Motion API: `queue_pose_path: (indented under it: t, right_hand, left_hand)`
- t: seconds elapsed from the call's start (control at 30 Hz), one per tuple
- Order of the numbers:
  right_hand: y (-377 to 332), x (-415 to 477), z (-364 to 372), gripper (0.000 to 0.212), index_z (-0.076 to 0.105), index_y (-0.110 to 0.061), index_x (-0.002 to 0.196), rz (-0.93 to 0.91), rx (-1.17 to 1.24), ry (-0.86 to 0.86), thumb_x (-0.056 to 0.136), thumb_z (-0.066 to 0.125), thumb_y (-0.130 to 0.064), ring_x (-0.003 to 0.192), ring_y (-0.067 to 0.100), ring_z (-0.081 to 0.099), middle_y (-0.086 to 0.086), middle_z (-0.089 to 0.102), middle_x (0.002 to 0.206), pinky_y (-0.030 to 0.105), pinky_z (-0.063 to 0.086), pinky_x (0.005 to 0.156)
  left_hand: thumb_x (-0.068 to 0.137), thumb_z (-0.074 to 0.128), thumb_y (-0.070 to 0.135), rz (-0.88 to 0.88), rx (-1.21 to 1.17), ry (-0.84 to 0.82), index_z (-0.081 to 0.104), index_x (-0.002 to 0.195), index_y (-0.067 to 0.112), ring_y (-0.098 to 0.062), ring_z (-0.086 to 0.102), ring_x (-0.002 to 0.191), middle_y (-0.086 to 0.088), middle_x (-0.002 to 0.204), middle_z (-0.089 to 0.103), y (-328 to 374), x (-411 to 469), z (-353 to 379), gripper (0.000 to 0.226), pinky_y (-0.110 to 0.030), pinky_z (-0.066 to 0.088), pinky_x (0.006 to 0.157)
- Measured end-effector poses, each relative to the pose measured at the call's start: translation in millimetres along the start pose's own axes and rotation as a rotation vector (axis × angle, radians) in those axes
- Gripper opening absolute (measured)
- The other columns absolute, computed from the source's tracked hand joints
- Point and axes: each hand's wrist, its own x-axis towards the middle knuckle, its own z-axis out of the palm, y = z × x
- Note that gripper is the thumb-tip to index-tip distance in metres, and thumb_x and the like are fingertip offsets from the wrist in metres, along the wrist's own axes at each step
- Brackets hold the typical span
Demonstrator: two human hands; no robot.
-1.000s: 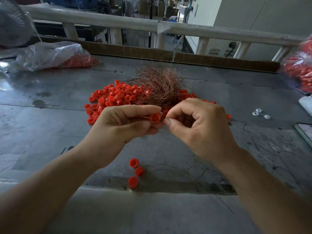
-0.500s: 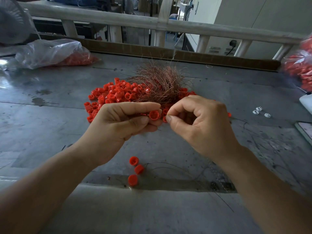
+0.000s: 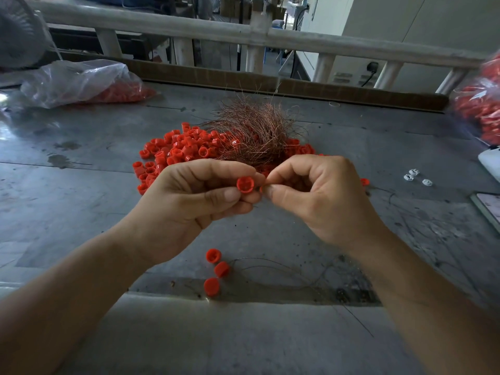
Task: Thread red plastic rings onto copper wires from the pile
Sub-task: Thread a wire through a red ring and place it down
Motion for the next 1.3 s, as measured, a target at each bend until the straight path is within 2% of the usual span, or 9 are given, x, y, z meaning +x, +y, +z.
queue_pose_path:
  t: [0.2, 0.3, 0.4, 0.5, 0.6, 0.67, 0.87, 1.03, 1.3]
  right_hand:
    - [2, 1, 7, 0.021, 0.064, -0.026, 0.063, 0.105, 0.090, -0.093, 0.075, 0.073, -0.010, 0.044, 0.000, 0.045, -0.013, 0.055, 0.047, 0.018, 0.036, 0.044]
    - [3, 0, 9, 0.017, 0.065, -0.024, 0.066, 0.110, 0.126, -0.122, 0.074, 0.073, -0.011, 0.045, 0.000, 0.048, -0.009, 0.057, 0.050, 0.018, 0.040, 0.044]
    - [3, 2, 4, 0.011, 0.068, -0.021, 0.070, 0.135, 0.139, -0.170, 0.067, 0.074, -0.030, 0.049, 0.006, 0.054, 0.004, 0.064, 0.057, 0.024, 0.047, 0.048]
    - [24, 11, -14, 0.023, 0.067, -0.026, 0.069, 0.216, -0.025, -0.077, 0.063, 0.068, -0.049, 0.056, 0.005, 0.058, -0.007, 0.065, 0.058, 0.027, 0.050, 0.061]
    - [60, 22, -43, 0.008, 0.067, -0.024, 0.072, 0.296, -0.372, 0.205, 0.077, 0.071, -0.029, 0.058, 0.005, 0.055, -0.007, 0.065, 0.065, 0.020, 0.043, 0.064]
    - [78, 23, -56, 0.002, 0.070, -0.018, 0.080, 0.384, -0.515, 0.269, 0.079, 0.070, -0.020, 0.064, 0.010, 0.055, -0.001, 0.067, 0.073, 0.019, 0.036, 0.062]
    - [97, 22, -58, 0.020, 0.070, -0.013, 0.097, 0.486, -0.634, 0.206, 0.077, 0.070, -0.013, 0.091, 0.023, 0.063, 0.009, 0.070, 0.092, 0.025, 0.042, 0.080]
    - [95, 23, -51, 0.004, 0.070, -0.014, 0.082, 0.466, -0.768, 0.154, 0.078, 0.068, -0.014, 0.093, 0.030, 0.057, 0.011, 0.064, 0.095, 0.029, 0.038, 0.074]
    - [95, 25, -55, 0.005, 0.066, -0.011, 0.080, 0.421, -0.716, 0.150, 0.083, 0.063, -0.014, 0.091, 0.029, 0.056, 0.009, 0.058, 0.093, 0.029, 0.038, 0.075]
  left_hand:
    - [0.063, 0.064, 0.007, -0.039, -0.077, 0.032, 0.075, 0.084, 0.012, -0.012, 0.070, 0.075, -0.008, 0.088, 0.073, -3, 0, 1, 0.024, -0.019, 0.055, 0.064]
    - [0.063, 0.064, 0.007, -0.056, -0.083, 0.035, 0.075, 0.083, 0.012, -0.012, 0.070, 0.074, -0.008, 0.085, 0.073, -3, 0, 2, 0.024, -0.019, 0.055, 0.063]
    - [0.062, 0.066, 0.008, -0.068, -0.078, 0.036, 0.075, 0.083, 0.013, -0.013, 0.070, 0.074, -0.007, 0.083, 0.073, -3, -1, 1, 0.024, -0.019, 0.055, 0.064]
    - [0.062, 0.068, 0.010, -0.073, -0.052, 0.026, 0.075, 0.084, 0.014, -0.014, 0.070, 0.076, -0.006, 0.083, 0.073, -5, -1, 2, 0.023, -0.020, 0.055, 0.065]
    - [0.062, 0.067, 0.010, -0.081, -0.033, 0.040, 0.075, 0.083, 0.015, -0.014, 0.070, 0.076, -0.005, 0.082, 0.073, -6, -1, 3, 0.023, -0.020, 0.055, 0.065]
    - [0.061, 0.066, 0.010, -0.080, -0.034, 0.053, 0.076, 0.082, 0.015, -0.014, 0.070, 0.075, -0.005, 0.081, 0.073, -6, -1, 4, 0.024, -0.020, 0.055, 0.064]
    - [0.063, 0.067, 0.010, -0.078, -0.045, 0.033, 0.075, 0.085, 0.014, -0.015, 0.070, 0.077, -0.006, 0.083, 0.073, -5, -2, 3, 0.024, -0.020, 0.055, 0.065]
    - [0.063, 0.067, 0.010, -0.083, -0.045, 0.036, 0.075, 0.084, 0.014, -0.015, 0.070, 0.076, -0.006, 0.083, 0.073, -5, -2, 2, 0.024, -0.020, 0.055, 0.065]
    - [0.063, 0.067, 0.009, -0.086, -0.033, 0.030, 0.075, 0.084, 0.014, -0.015, 0.070, 0.076, -0.006, 0.083, 0.073, -4, -2, 3, 0.024, -0.020, 0.055, 0.064]
